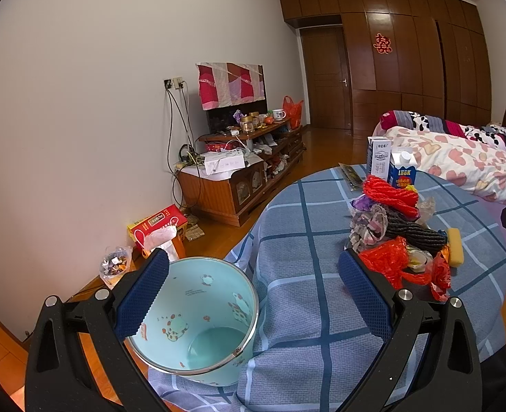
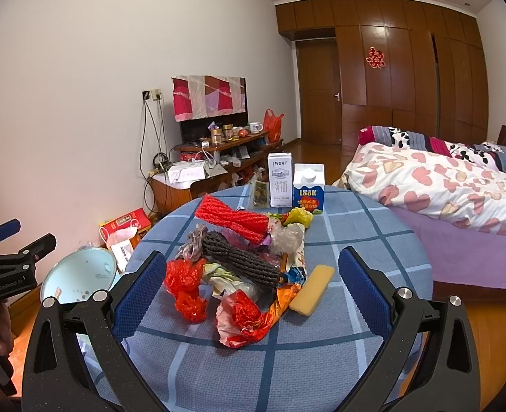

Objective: Collect trash

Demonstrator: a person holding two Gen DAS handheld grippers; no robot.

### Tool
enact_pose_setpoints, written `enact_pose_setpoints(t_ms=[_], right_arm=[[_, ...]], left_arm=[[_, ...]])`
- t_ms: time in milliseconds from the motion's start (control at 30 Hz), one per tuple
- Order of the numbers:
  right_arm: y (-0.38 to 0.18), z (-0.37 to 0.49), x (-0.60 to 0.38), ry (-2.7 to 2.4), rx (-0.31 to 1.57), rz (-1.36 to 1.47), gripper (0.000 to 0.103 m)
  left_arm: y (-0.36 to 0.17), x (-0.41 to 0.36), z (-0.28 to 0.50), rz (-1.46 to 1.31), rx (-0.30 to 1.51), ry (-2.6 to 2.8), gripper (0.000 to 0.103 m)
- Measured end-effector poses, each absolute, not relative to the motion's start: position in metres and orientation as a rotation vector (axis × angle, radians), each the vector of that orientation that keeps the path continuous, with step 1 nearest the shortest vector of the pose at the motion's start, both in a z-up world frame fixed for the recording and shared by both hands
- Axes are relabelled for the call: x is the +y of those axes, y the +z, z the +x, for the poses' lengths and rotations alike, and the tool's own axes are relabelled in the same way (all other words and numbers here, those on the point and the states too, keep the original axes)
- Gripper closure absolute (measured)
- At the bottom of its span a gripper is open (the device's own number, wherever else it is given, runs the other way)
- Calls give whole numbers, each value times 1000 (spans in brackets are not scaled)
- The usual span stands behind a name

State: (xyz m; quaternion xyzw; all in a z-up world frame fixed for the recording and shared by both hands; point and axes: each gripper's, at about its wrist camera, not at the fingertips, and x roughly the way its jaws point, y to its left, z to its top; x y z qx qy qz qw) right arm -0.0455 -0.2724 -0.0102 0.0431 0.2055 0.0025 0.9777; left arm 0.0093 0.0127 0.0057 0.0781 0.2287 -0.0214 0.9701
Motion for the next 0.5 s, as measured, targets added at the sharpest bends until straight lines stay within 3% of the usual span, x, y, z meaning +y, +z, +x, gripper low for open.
enact_pose_setpoints(t_ms=[500], right_arm=[[-12, -45, -272, 7, 417, 91, 5]], left_arm=[[9, 20, 13, 159, 463, -42, 6]])
